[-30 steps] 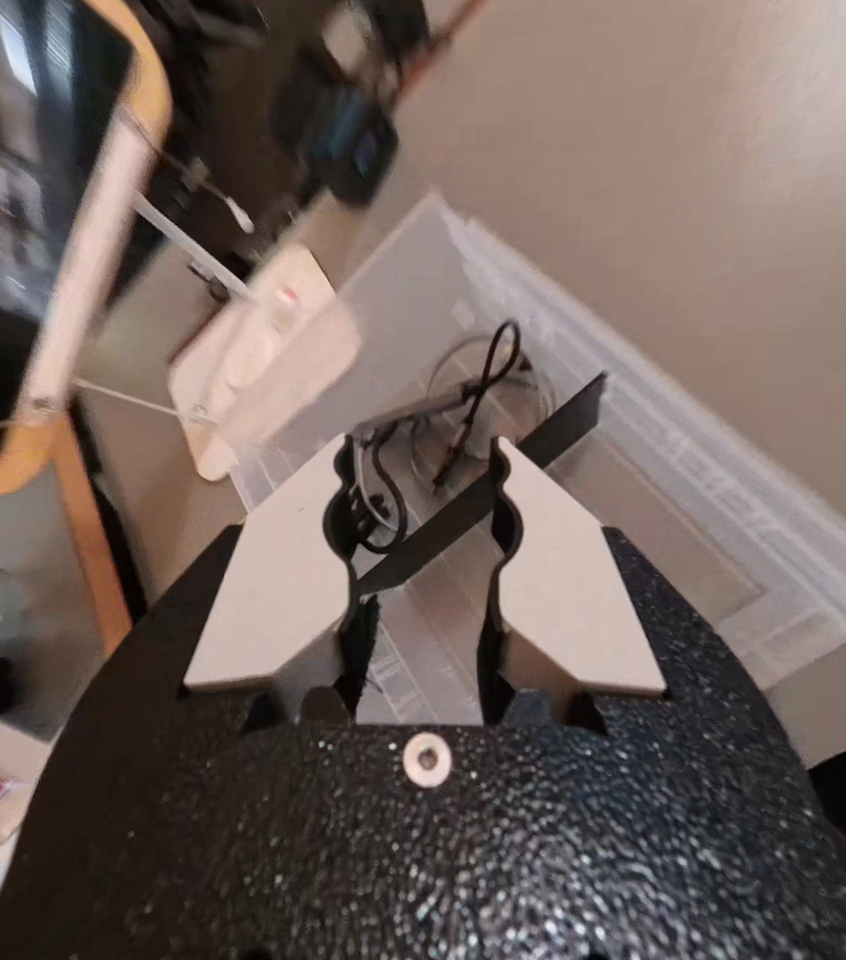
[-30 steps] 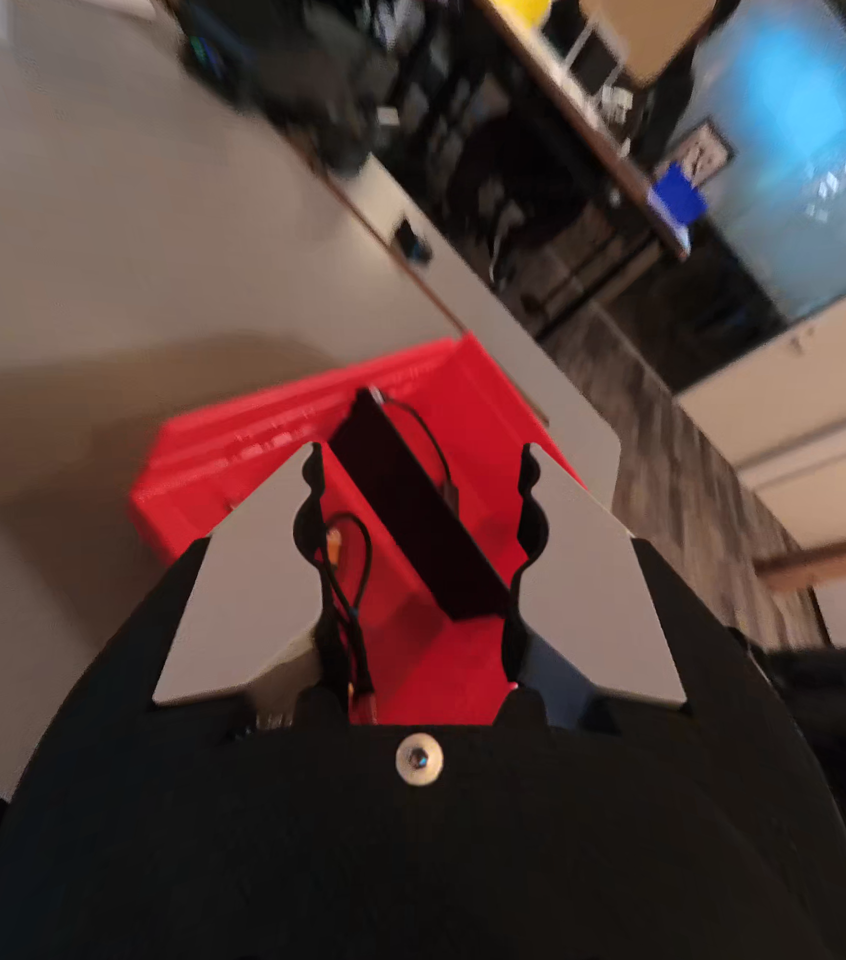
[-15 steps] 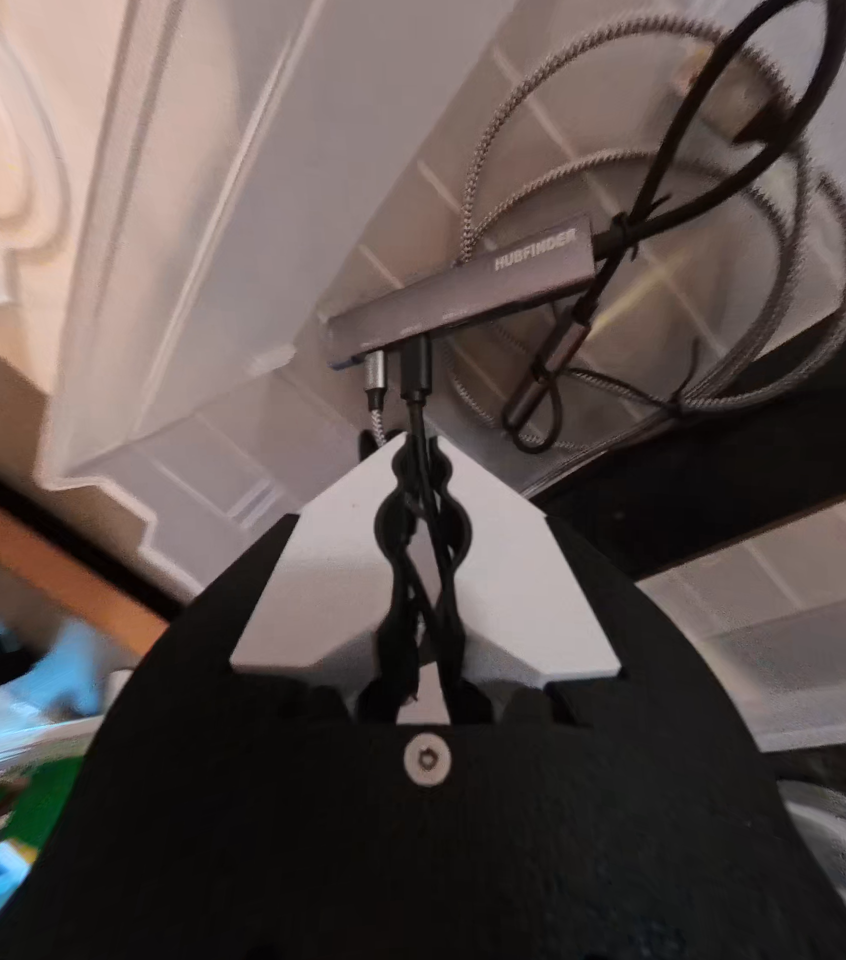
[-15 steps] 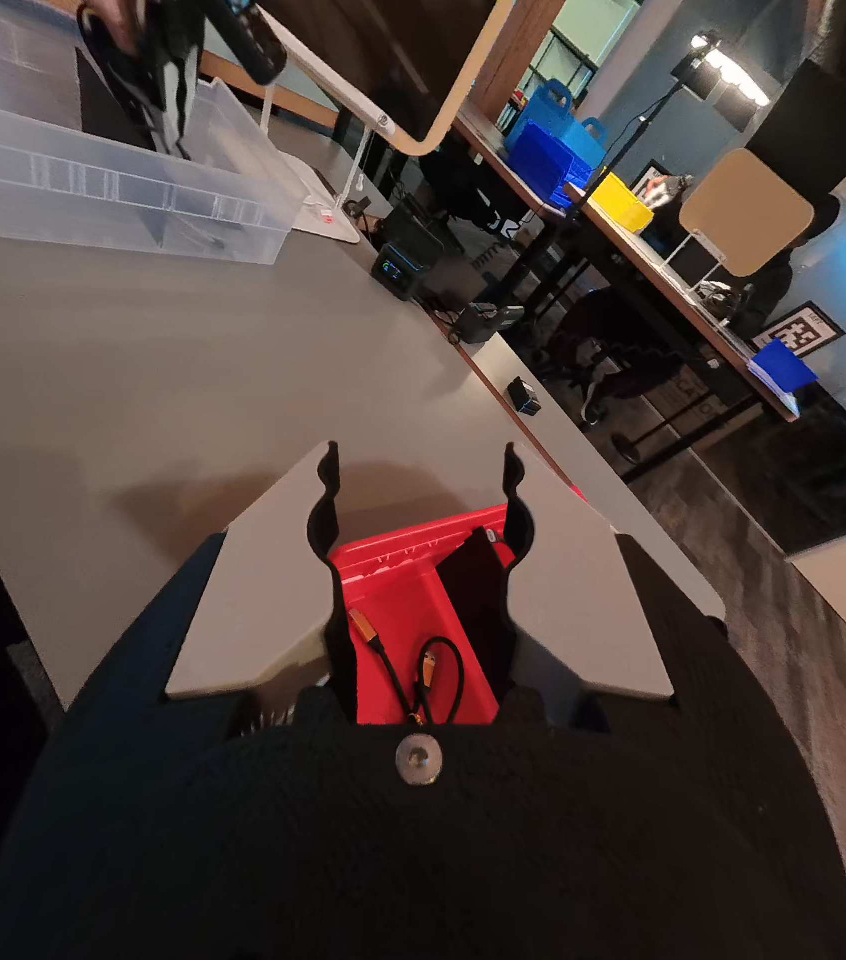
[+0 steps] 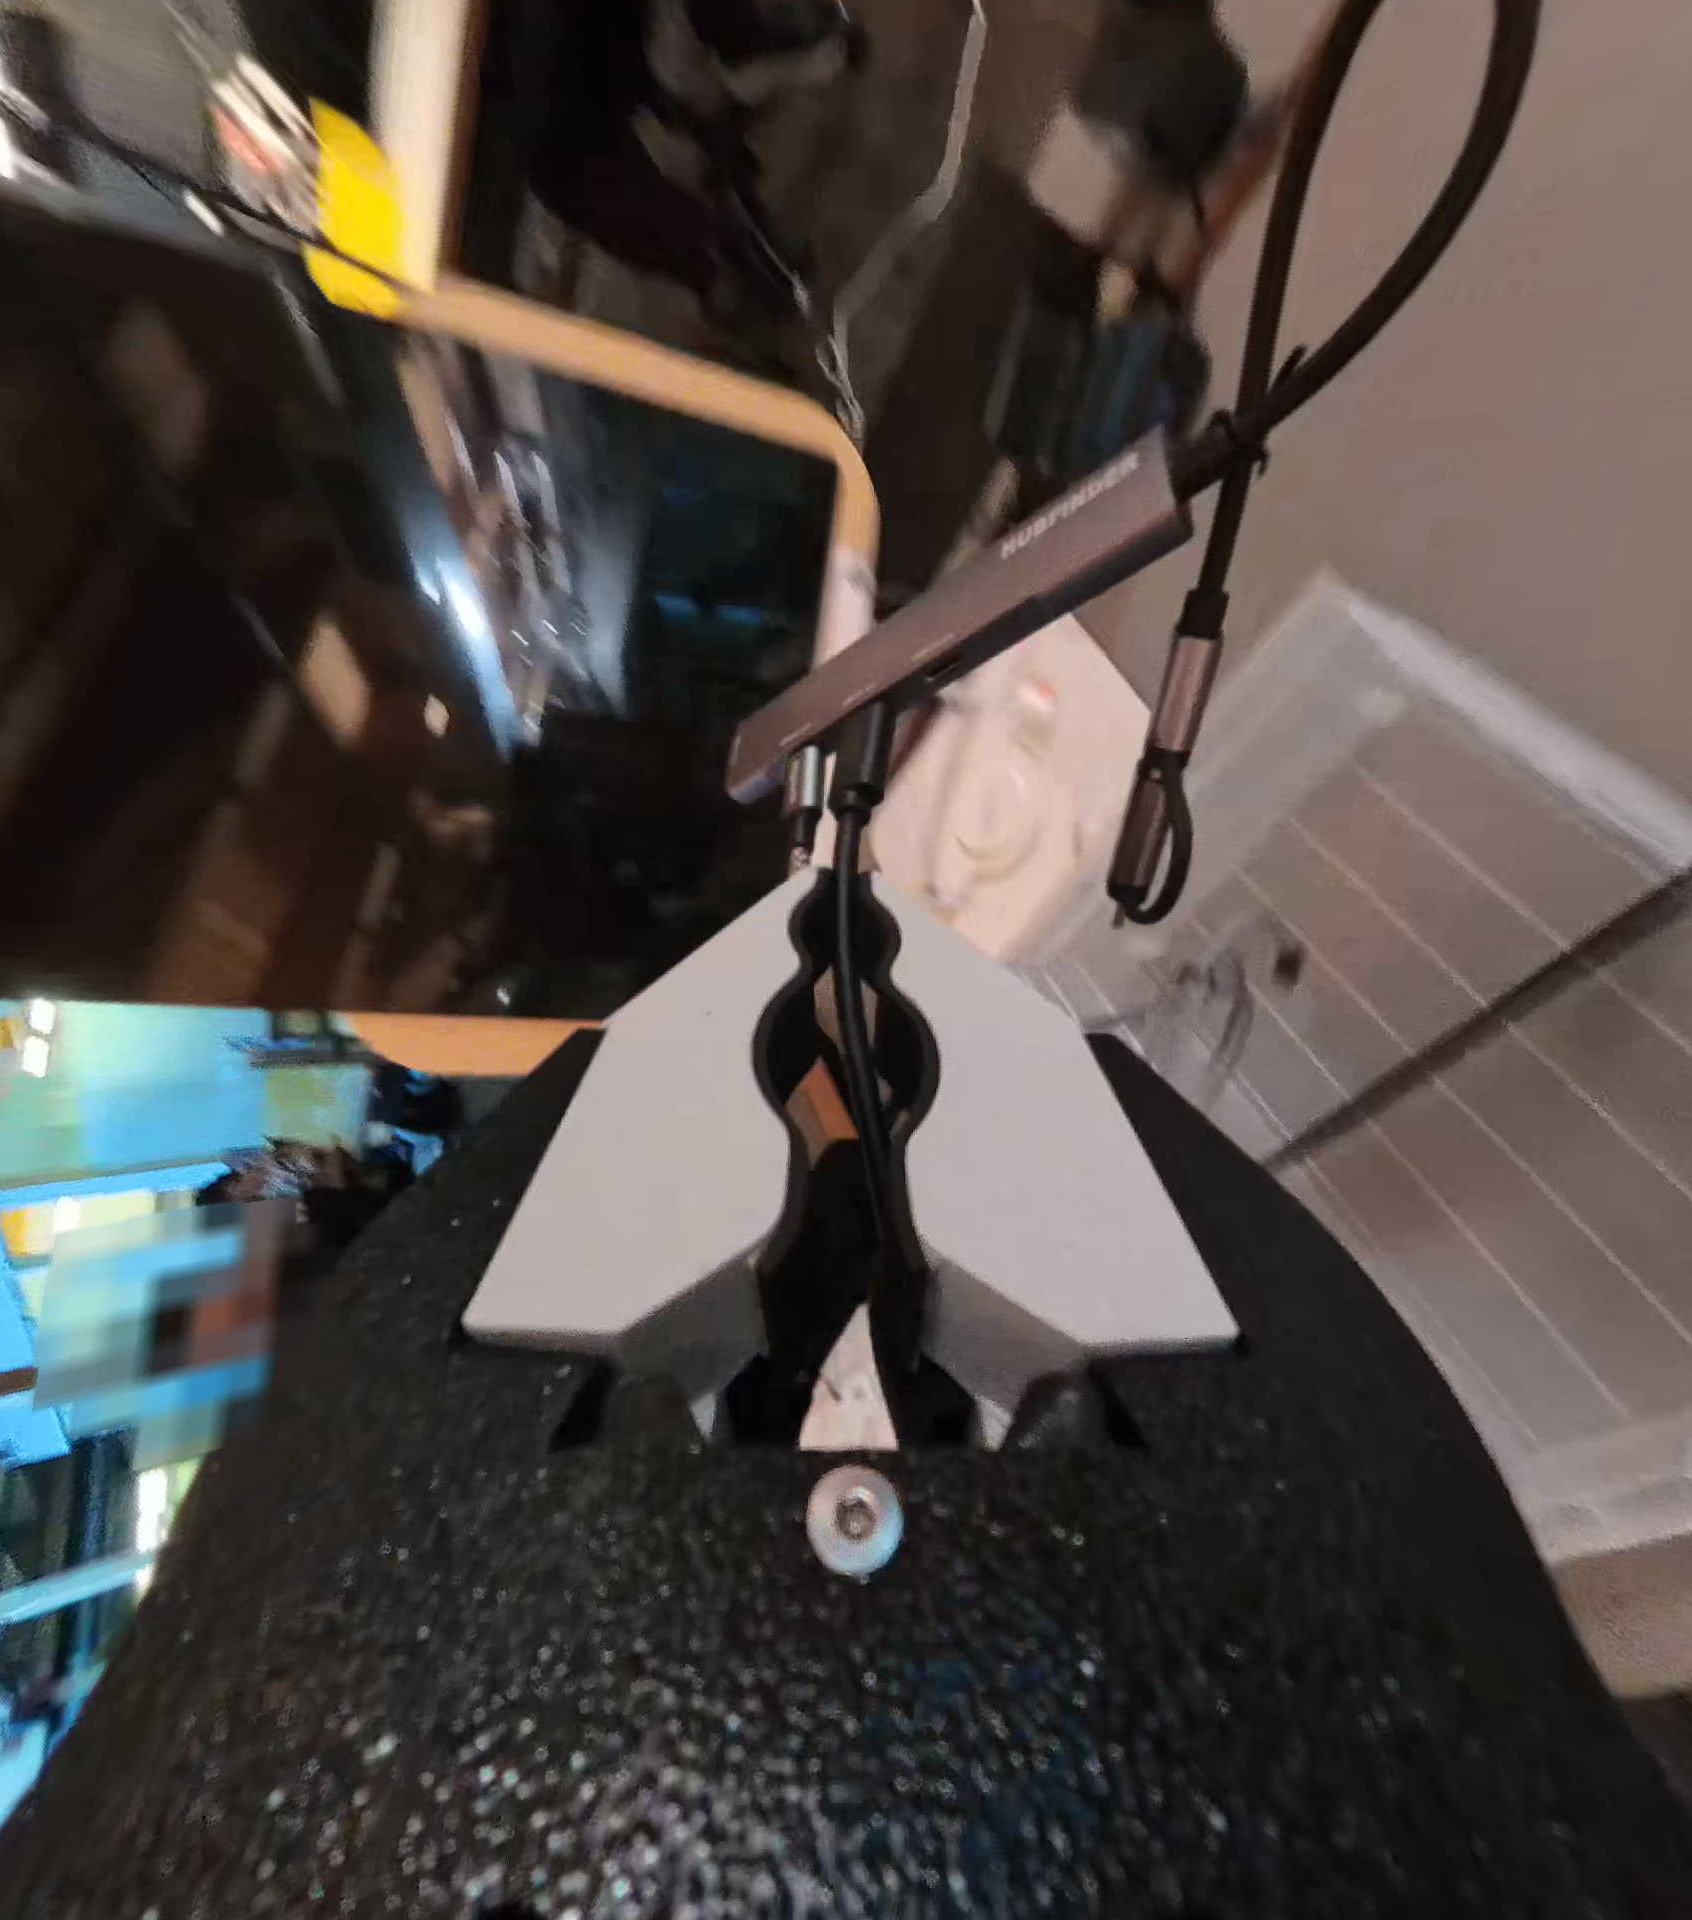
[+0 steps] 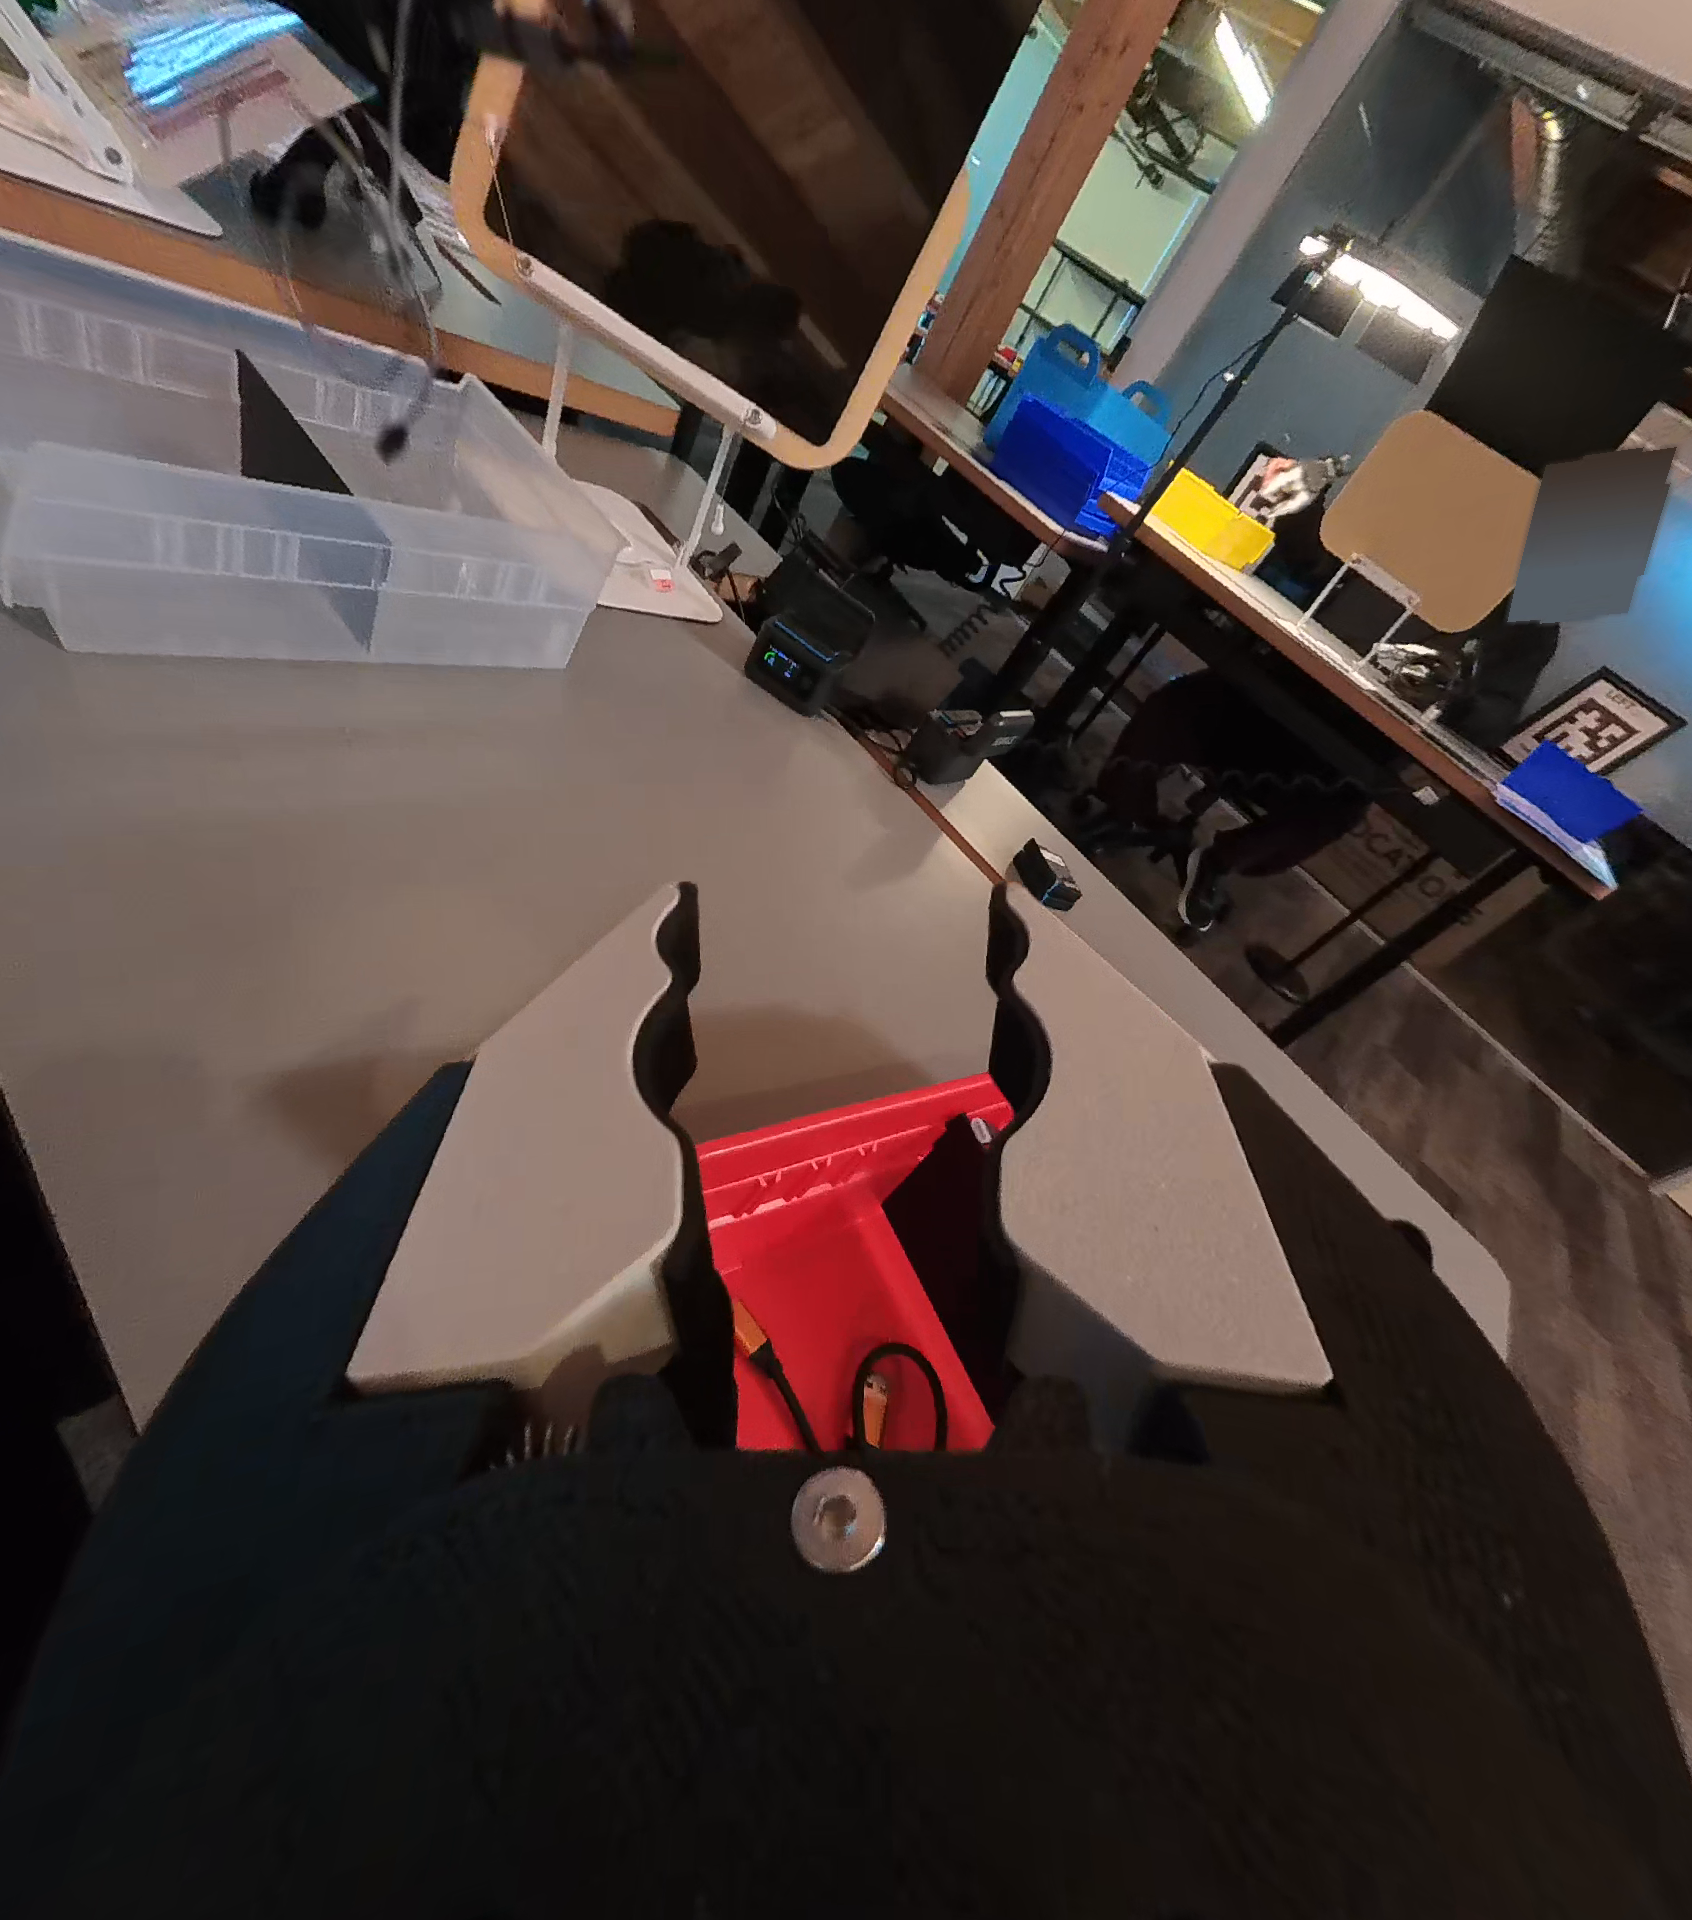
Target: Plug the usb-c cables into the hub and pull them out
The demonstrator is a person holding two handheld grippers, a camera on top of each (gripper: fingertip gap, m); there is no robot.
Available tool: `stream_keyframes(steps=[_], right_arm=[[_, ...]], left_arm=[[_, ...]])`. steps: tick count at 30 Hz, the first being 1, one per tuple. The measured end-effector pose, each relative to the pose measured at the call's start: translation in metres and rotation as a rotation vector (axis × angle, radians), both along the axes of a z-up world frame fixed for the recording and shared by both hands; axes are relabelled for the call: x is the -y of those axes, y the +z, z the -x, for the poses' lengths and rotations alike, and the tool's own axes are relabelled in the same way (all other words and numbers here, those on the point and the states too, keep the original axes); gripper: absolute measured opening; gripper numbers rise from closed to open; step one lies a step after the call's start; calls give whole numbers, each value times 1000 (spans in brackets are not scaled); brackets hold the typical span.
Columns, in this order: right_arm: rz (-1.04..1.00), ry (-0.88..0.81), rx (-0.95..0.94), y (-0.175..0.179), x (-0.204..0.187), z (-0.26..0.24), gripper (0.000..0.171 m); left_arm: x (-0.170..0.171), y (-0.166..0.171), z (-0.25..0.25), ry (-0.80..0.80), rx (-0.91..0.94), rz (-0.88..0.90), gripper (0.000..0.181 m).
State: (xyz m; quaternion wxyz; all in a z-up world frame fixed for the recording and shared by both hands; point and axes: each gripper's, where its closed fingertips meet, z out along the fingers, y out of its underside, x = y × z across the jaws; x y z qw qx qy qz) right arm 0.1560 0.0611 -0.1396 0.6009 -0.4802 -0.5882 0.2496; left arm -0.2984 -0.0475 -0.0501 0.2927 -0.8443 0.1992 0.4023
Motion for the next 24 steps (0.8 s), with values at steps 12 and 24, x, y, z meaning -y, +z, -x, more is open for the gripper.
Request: stream_keyframes(steps=[12, 24], right_arm=[[152, 56, -191, 23, -1, -7, 42], [350, 99, -177, -4, 6, 43, 39]], left_arm=[[-76, 132, -152, -310, -124, -307, 1], [-112, -80, -241, -493, -124, -553, 1]])
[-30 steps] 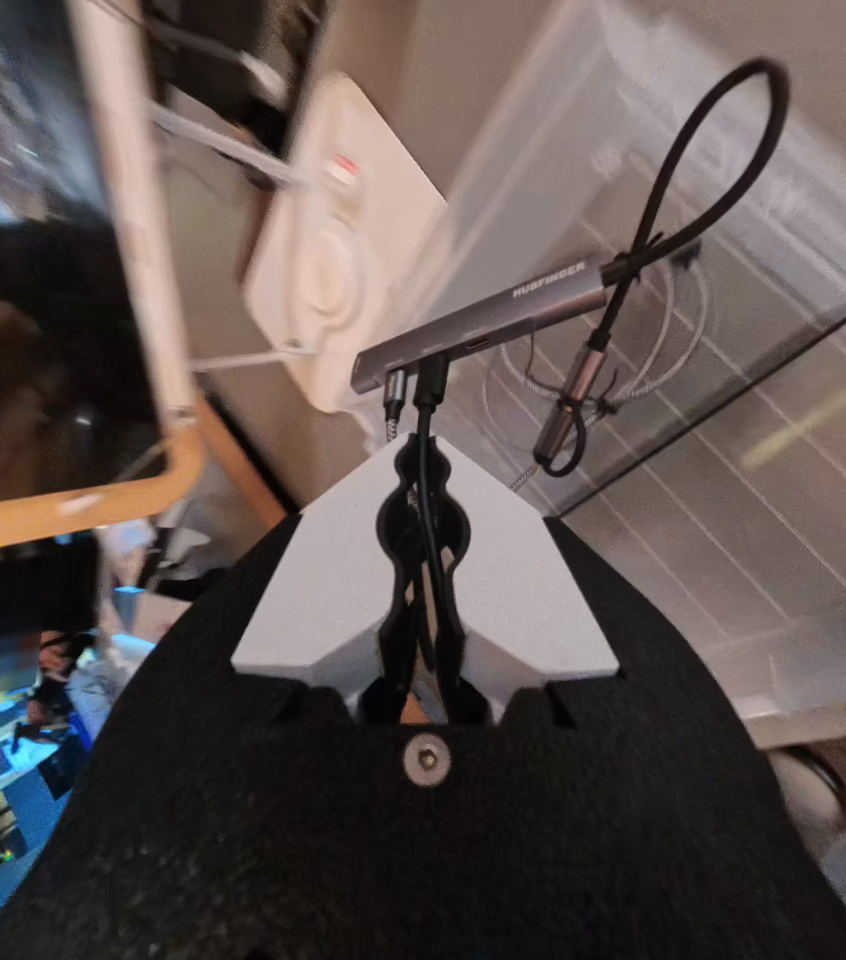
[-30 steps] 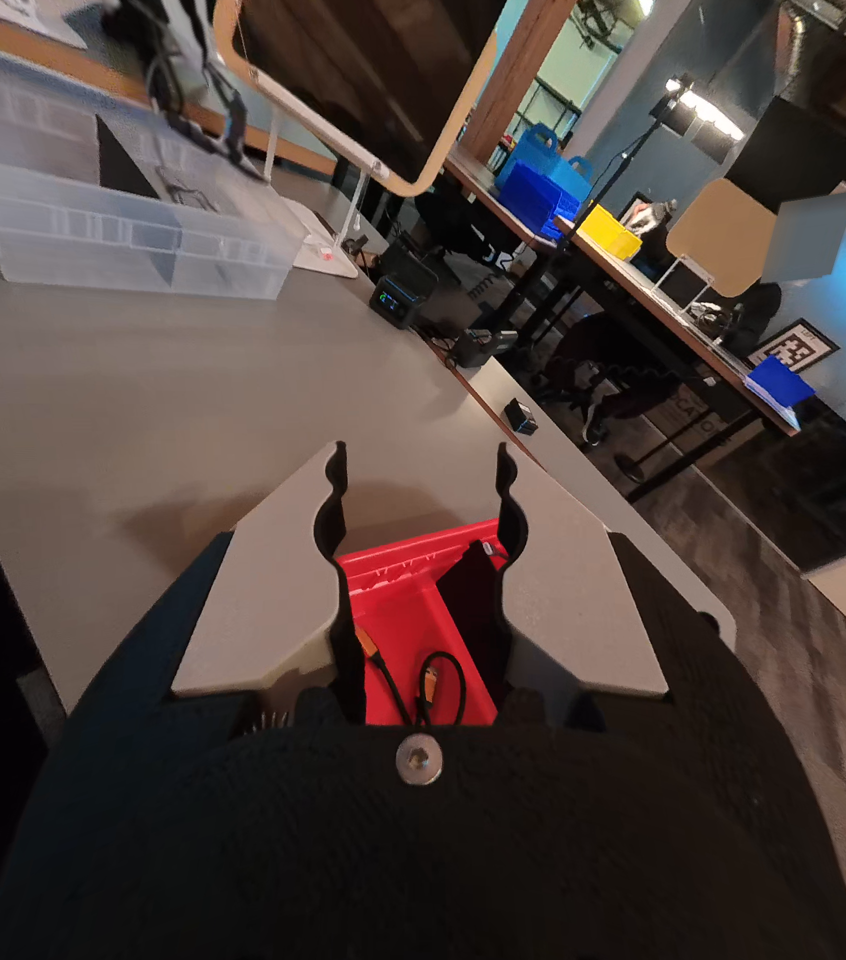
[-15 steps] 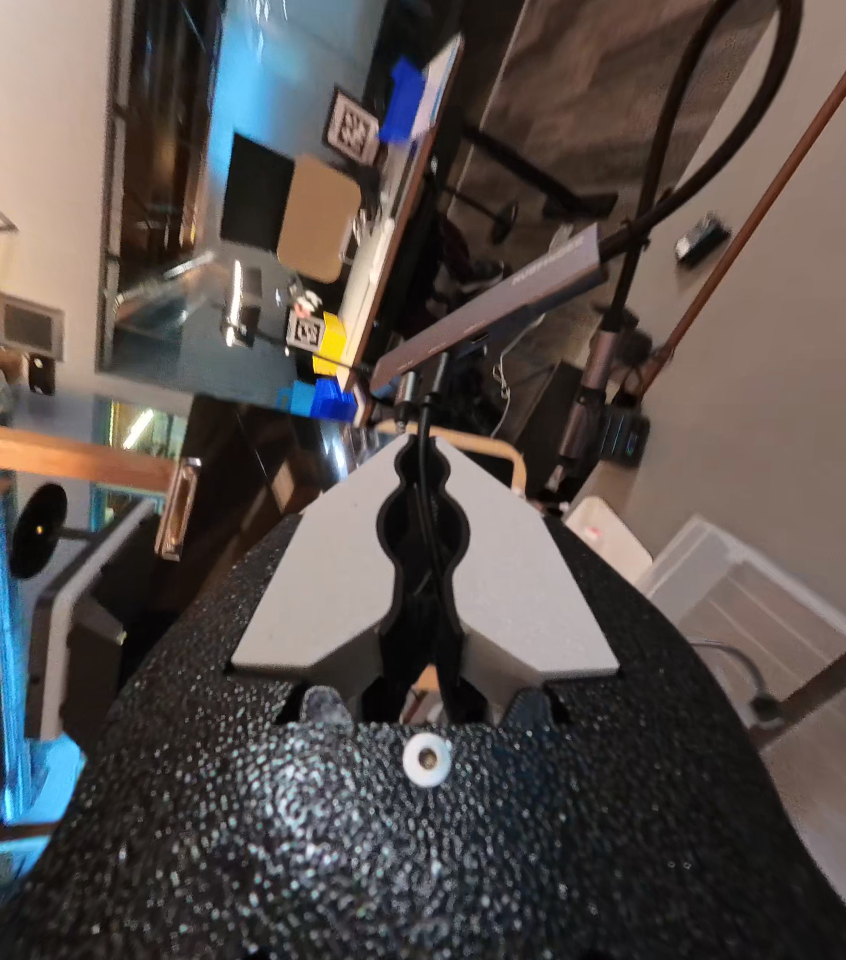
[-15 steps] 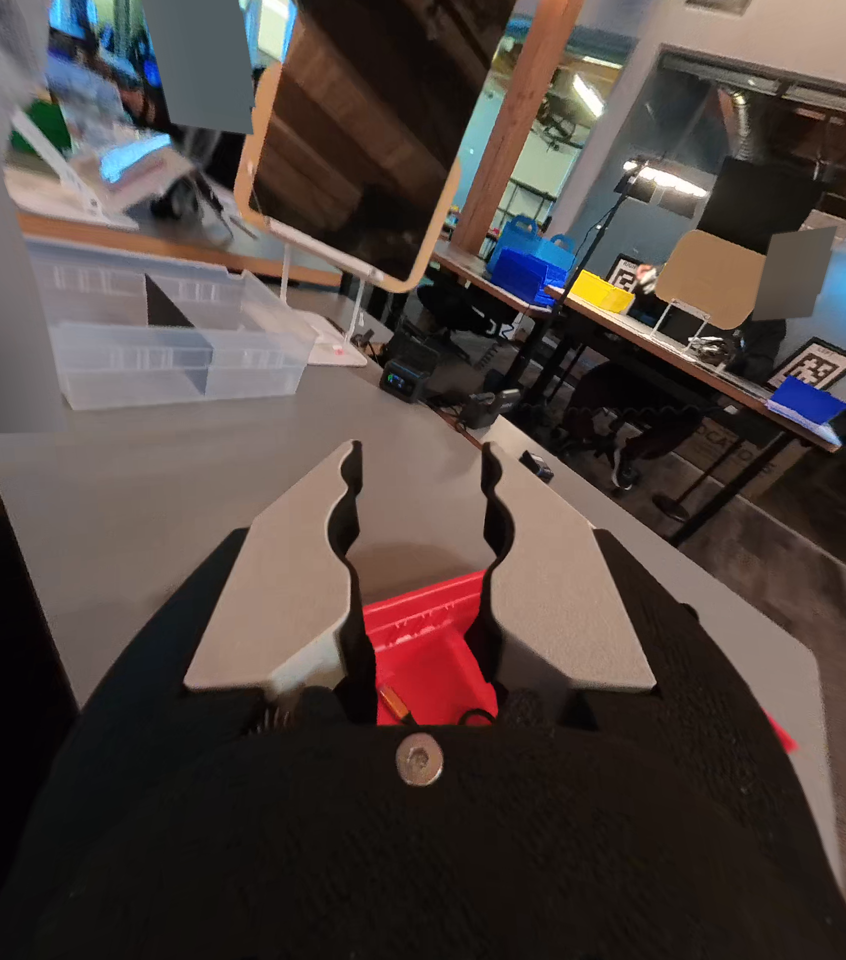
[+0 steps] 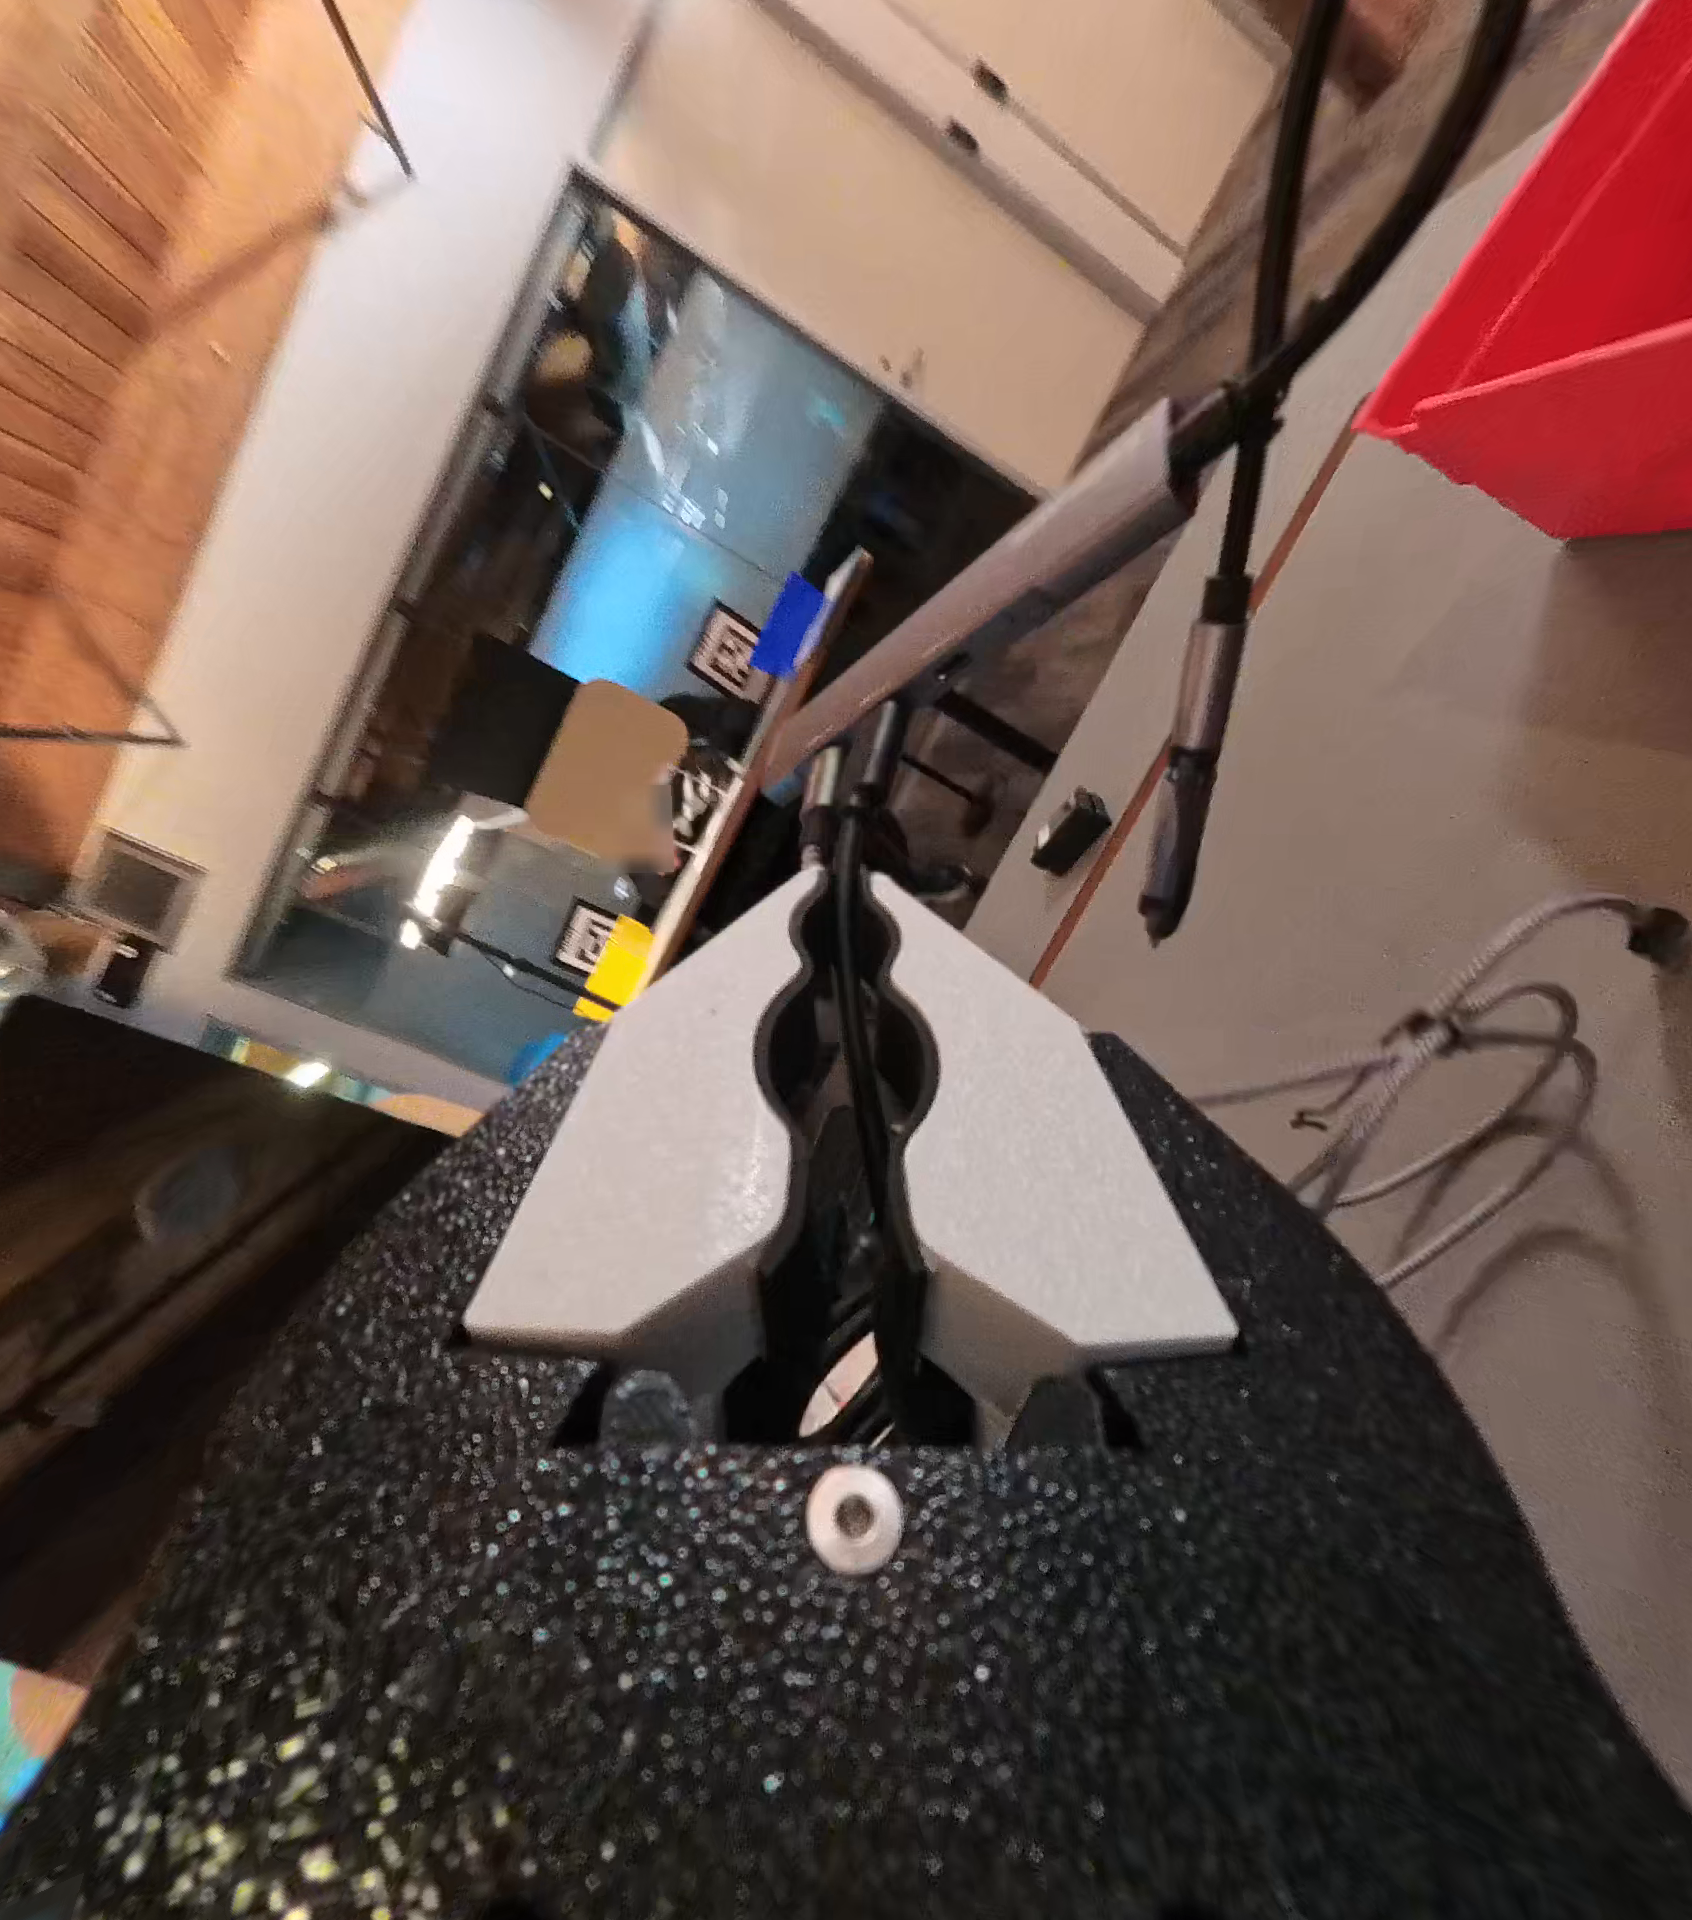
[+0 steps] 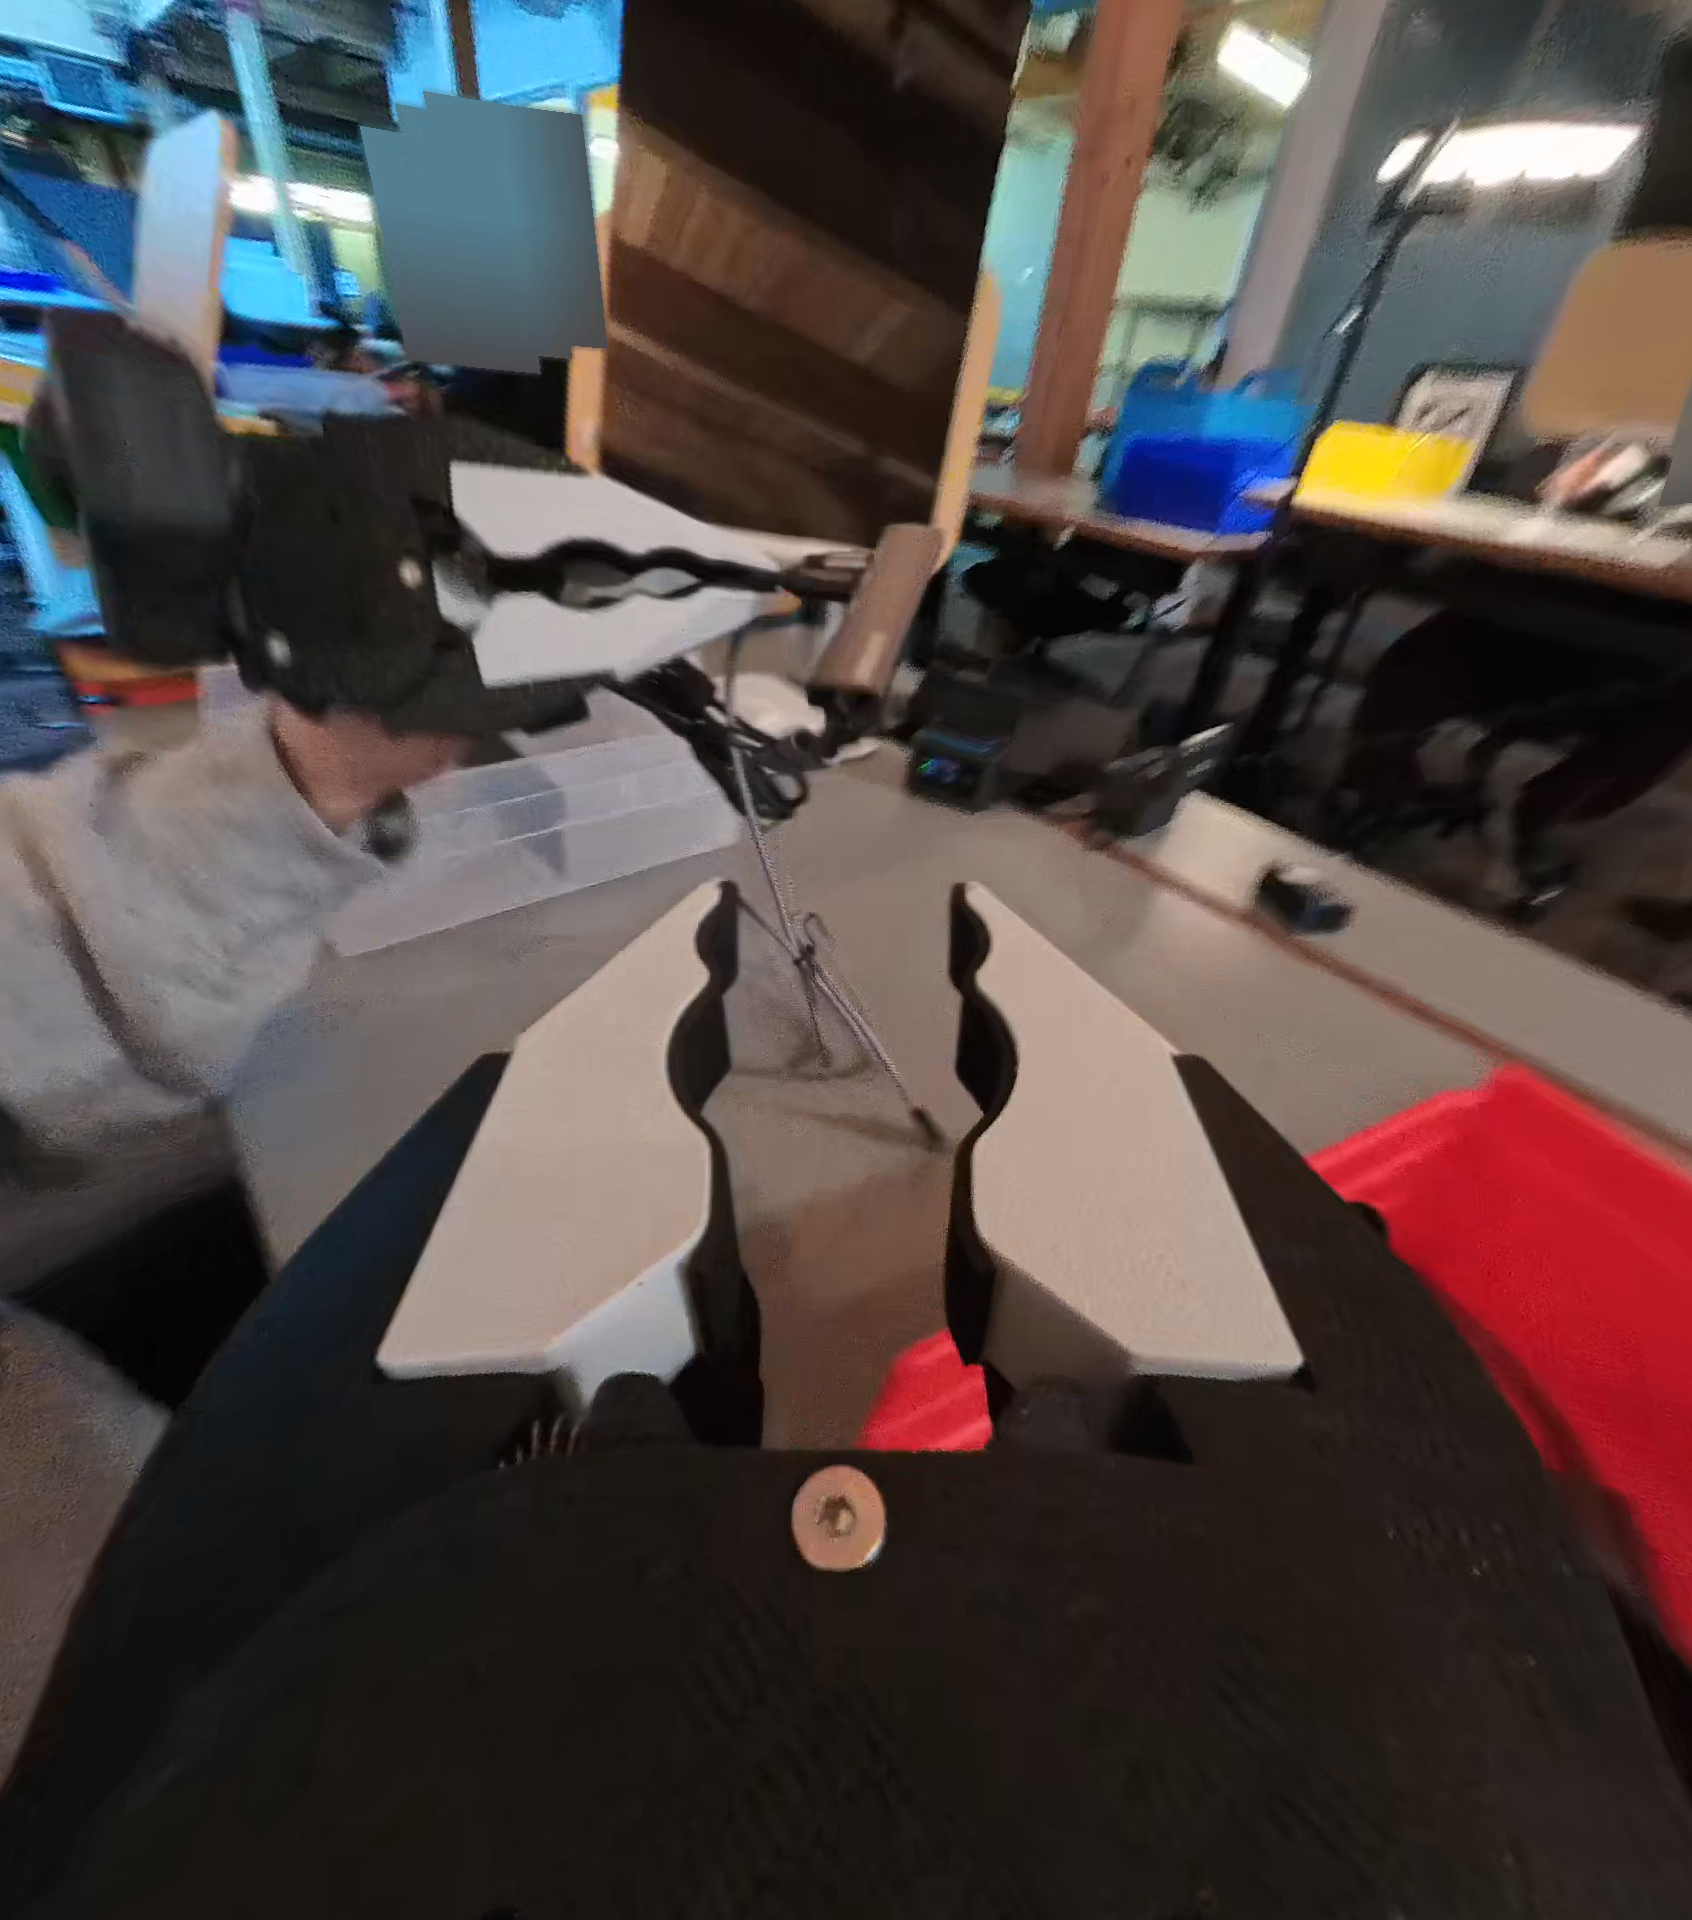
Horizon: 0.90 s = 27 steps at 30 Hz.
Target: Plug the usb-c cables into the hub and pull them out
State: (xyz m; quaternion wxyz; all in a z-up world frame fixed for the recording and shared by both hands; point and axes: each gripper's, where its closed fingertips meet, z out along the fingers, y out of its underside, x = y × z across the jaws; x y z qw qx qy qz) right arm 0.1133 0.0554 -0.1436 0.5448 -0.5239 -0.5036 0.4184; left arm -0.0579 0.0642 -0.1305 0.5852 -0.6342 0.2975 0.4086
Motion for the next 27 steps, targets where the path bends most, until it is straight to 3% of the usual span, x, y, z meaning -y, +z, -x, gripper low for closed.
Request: stream_keyframes(steps=[4, 6, 13, 17, 21, 25, 27], right_arm=[[179, 87, 64, -30, 6, 33, 48], [257, 137, 71, -37, 7, 44, 48], [484, 268, 247, -59, -1, 85, 72], [592, 384, 366, -59, 7, 101, 66], [681, 370, 423, -66, -6, 112, 42], [766, 356, 455, -74, -12, 116, 53], [834, 426, 445, -72, -3, 117, 46]], left_arm=[[14, -42, -23, -19, -139, -75, 2], [19, -59, -32, -80, -117, -71, 3], [24, -86, -40, -143, -118, -12, 1], [21, -93, -43, -184, -52, 28, 1], [20, -95, -39, -204, 9, 56, 1], [23, -91, -40, -240, 40, 41, 1], [24, -90, -40, -248, 45, 41, 0]])
